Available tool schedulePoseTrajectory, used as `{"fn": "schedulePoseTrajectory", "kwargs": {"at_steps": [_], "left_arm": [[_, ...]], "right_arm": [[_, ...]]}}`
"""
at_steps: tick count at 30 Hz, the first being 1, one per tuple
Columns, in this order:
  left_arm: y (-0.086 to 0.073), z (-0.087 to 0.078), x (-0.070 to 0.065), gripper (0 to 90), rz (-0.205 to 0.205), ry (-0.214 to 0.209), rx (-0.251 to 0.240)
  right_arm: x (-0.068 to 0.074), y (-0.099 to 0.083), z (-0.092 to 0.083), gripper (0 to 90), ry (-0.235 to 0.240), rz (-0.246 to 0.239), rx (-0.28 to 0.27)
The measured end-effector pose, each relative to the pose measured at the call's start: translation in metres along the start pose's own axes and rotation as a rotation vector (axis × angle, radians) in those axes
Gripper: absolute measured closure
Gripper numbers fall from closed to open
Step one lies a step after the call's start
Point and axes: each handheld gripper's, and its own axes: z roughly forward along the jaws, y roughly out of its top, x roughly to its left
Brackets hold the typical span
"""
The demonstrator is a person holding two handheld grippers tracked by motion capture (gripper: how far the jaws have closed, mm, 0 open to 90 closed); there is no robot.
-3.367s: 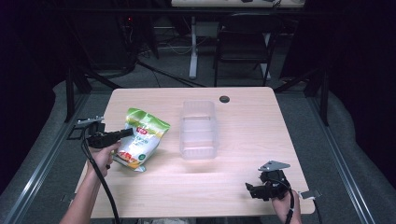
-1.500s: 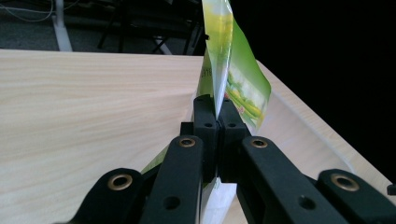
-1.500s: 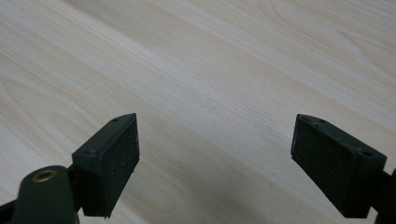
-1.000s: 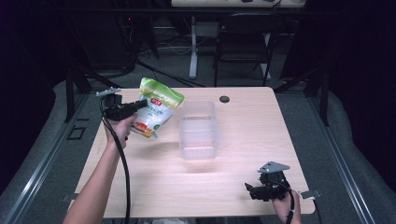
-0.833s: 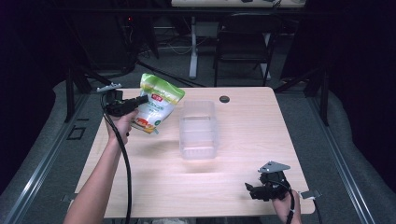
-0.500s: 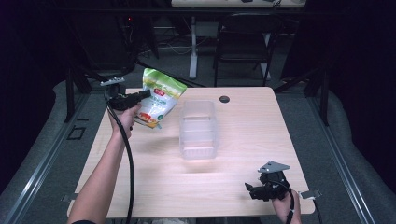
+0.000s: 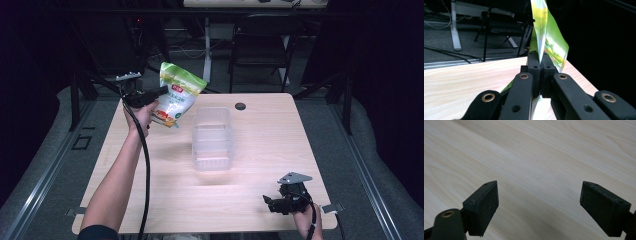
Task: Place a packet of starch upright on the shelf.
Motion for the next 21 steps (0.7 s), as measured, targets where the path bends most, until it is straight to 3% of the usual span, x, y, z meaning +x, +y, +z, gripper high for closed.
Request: {"fn": "schedulePoseTrajectory", "kwargs": {"at_steps": [7, 11, 21], "left_arm": [[0.008, 0.011, -0.007, 89.0, -0.004, -0.019, -0.016], [0.012, 0.018, -0.014, 89.0, 0.023, -0.036, -0.023], [0.011, 0.042, -0.024, 89.0, 0.011, -0.064, -0.018]], "right_arm": [[0.000, 0.000, 0.001, 14.7, -0.003, 0.004, -0.012], [-0.001, 0.000, 0.000, 14.8, 0.002, 0.001, -0.009], [0.000, 0.001, 0.000, 14.6, 0.003, -0.003, -0.005]]}}
